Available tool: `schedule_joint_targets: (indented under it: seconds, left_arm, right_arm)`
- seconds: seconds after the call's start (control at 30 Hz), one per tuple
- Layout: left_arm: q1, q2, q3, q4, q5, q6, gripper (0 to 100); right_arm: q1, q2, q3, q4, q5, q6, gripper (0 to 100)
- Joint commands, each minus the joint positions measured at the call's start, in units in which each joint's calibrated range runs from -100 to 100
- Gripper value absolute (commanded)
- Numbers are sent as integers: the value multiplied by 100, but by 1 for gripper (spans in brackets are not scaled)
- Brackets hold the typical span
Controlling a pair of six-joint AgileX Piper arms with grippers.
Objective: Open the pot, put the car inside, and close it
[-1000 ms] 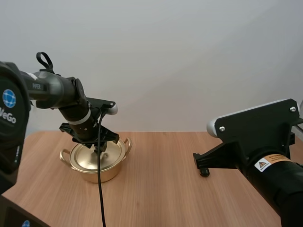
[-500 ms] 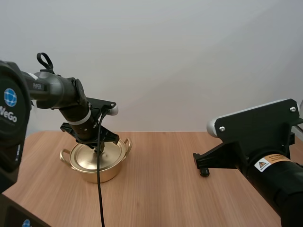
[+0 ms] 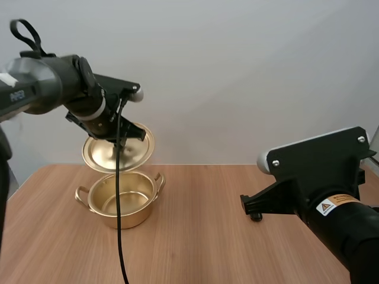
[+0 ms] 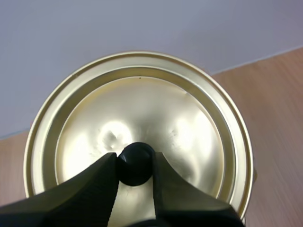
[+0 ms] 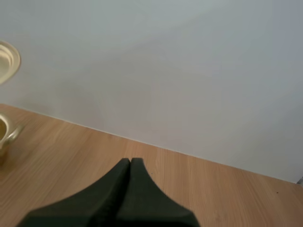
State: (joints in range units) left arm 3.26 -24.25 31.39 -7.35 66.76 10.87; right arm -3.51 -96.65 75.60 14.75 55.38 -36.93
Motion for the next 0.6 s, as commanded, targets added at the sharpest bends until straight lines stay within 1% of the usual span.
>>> schedule_joint_targets:
  seconds: [0.0,0.13,0.23,0.3,0.4,0.57]
  left_arm:
    - [0,-429,-474,-139,6,5,0]
    - [0,-908,-1168,-478,416,77,0]
    - [0,-1130,-1788,-587,1144,87,0]
    - [0,-1288,-2099,-616,1320,78,0]
    - [0,-1503,-2546,-630,1320,78,0]
    - [0,-1730,-3273,-640,1394,-32,0]
  right_arm:
    - [3,121,0,-1,18,1,0]
    - [3,610,-29,-1,18,1,0]
    - [3,1136,-148,46,18,-30,0]
    - [3,1586,-282,147,108,-161,0]
    - [3,2532,-626,355,538,-446,0]
    - [3,4309,-1338,337,1177,-481,0]
